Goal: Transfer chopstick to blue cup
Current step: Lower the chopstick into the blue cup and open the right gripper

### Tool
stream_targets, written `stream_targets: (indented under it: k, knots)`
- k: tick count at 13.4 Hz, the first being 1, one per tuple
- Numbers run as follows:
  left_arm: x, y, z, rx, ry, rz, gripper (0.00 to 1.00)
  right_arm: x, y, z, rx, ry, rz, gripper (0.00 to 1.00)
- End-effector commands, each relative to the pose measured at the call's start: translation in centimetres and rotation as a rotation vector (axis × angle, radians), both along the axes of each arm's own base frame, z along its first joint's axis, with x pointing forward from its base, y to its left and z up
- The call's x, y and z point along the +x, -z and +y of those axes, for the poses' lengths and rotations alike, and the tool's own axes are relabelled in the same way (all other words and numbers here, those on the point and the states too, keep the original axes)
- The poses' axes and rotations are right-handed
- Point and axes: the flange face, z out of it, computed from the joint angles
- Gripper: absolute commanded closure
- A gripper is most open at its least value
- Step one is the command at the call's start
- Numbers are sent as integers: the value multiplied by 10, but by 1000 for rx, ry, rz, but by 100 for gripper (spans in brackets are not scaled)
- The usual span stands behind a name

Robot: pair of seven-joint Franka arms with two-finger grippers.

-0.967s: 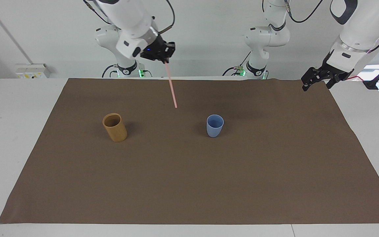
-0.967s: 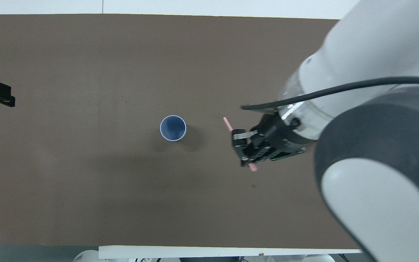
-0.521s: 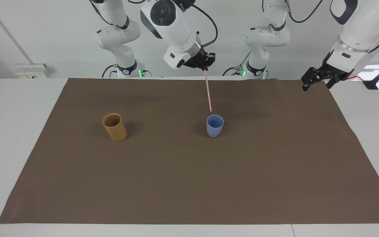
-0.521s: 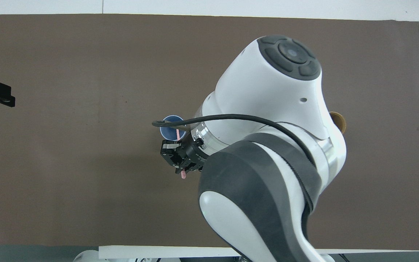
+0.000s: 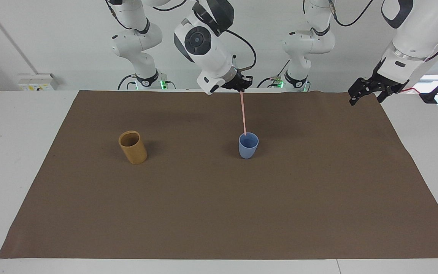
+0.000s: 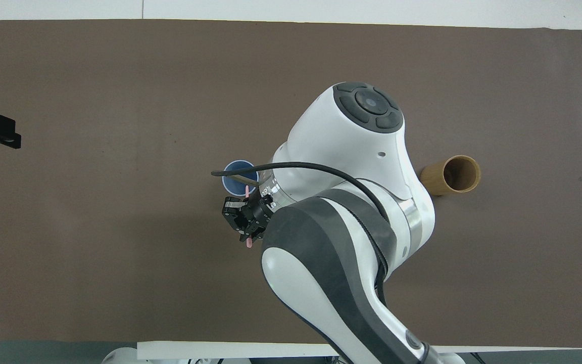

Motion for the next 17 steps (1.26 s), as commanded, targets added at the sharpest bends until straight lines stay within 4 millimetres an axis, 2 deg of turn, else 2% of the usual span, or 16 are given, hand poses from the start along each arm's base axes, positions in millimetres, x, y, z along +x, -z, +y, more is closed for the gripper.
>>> stream_targets:
  k: [1, 4, 5, 6, 7, 8, 10, 11, 13, 14, 16, 17]
  knots:
    - [-2, 1, 2, -8, 12, 14, 0, -2, 0, -8, 25, 45, -10, 100]
    - [-2, 1, 2, -9, 12, 13, 0, 6, 16, -3, 20, 60, -15, 98]
    - [-2, 1, 2, -9, 12, 13, 0, 10, 18, -2, 26, 71, -25, 93]
    - [-2, 1, 2, -9, 12, 13, 0, 12, 19, -2, 31, 83, -39, 80]
    - [-3, 0, 2, -9, 12, 13, 0, 13, 18, -2, 33, 81, -41, 51]
    - [-2, 0, 2, -9, 12, 11, 0, 14, 16, -2, 38, 74, -55, 1]
    - [-2, 0, 2, -9, 12, 11, 0, 21, 12, -8, 42, 81, -67, 0]
    - [-2, 0, 2, -9, 12, 11, 0, 26, 1, -11, 47, 84, -82, 0]
    - [-2, 0, 2, -9, 12, 11, 0, 48, -21, -35, 24, 105, -161, 0]
    - [-2, 0, 2, -9, 12, 11, 0, 63, -32, -61, -32, 88, -246, 0]
    - [-2, 1, 2, -9, 12, 13, 0, 87, -48, -134, -154, -61, -393, 0]
    - [-2, 1, 2, -9, 12, 13, 0, 97, -47, -169, -183, -133, -408, 0]
